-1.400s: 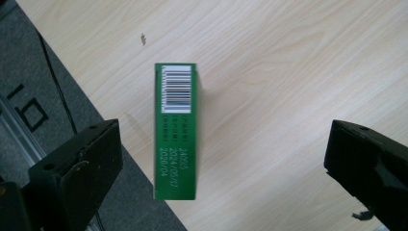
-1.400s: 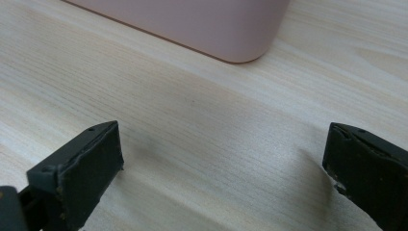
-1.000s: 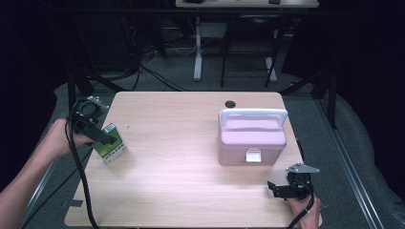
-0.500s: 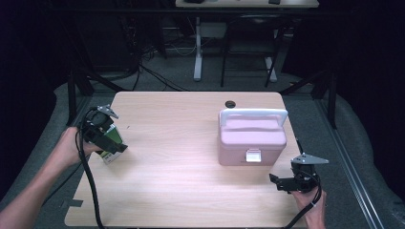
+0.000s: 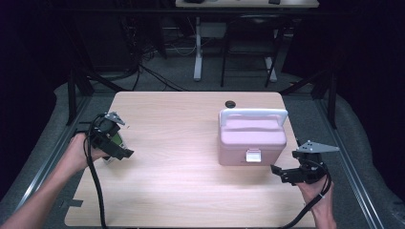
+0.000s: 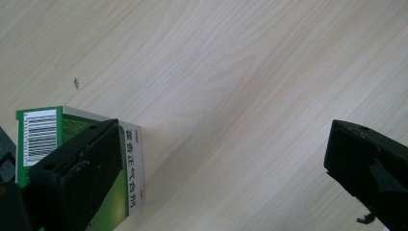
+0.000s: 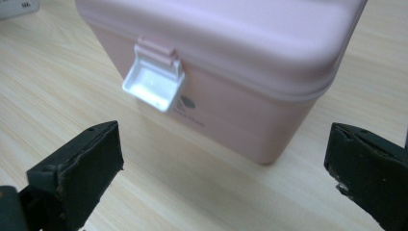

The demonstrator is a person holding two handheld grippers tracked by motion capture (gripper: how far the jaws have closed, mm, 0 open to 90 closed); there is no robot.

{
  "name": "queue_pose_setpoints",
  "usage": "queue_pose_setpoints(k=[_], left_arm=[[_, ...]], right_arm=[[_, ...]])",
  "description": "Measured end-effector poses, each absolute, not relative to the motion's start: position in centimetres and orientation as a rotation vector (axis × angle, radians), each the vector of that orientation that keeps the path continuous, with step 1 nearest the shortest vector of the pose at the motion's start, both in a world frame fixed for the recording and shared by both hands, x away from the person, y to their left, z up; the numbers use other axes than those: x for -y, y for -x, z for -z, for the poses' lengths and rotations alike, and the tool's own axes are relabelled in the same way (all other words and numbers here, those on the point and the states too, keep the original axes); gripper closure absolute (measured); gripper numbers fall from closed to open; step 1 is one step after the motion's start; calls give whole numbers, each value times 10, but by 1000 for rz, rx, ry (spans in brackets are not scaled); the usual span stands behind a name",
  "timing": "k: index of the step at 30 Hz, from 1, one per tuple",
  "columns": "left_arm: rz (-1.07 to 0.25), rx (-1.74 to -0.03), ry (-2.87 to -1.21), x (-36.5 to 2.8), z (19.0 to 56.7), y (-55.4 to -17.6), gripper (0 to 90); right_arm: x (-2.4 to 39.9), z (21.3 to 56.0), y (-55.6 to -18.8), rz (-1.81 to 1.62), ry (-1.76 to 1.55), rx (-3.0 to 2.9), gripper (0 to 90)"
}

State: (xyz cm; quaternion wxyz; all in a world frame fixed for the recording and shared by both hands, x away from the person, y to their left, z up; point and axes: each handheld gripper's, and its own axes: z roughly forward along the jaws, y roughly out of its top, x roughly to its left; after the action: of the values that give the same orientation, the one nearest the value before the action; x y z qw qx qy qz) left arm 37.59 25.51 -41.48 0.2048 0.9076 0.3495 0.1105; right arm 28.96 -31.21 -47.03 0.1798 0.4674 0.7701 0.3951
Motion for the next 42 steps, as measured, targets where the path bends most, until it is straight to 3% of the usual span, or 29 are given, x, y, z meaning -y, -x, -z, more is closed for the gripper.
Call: queue_pose_setpoints(k=[12, 26, 34, 42], left_arm=[[-294, -951, -2517, -245, 420, -376, 1], [-286, -929, -2517, -235, 434, -375, 1], [-276, -923, -2491, -230, 441, -373, 0], [-262, -931, -2488, -230, 449, -373, 1]], right_arm=[[319, 432, -326, -1163, -1300, -2139, 0], [314, 433, -378, -1158, -1335, -2134, 20], [313, 438, -399, -1173, -1365, -2114, 149], [313, 443, -409, -1180, -1395, -2075, 398]])
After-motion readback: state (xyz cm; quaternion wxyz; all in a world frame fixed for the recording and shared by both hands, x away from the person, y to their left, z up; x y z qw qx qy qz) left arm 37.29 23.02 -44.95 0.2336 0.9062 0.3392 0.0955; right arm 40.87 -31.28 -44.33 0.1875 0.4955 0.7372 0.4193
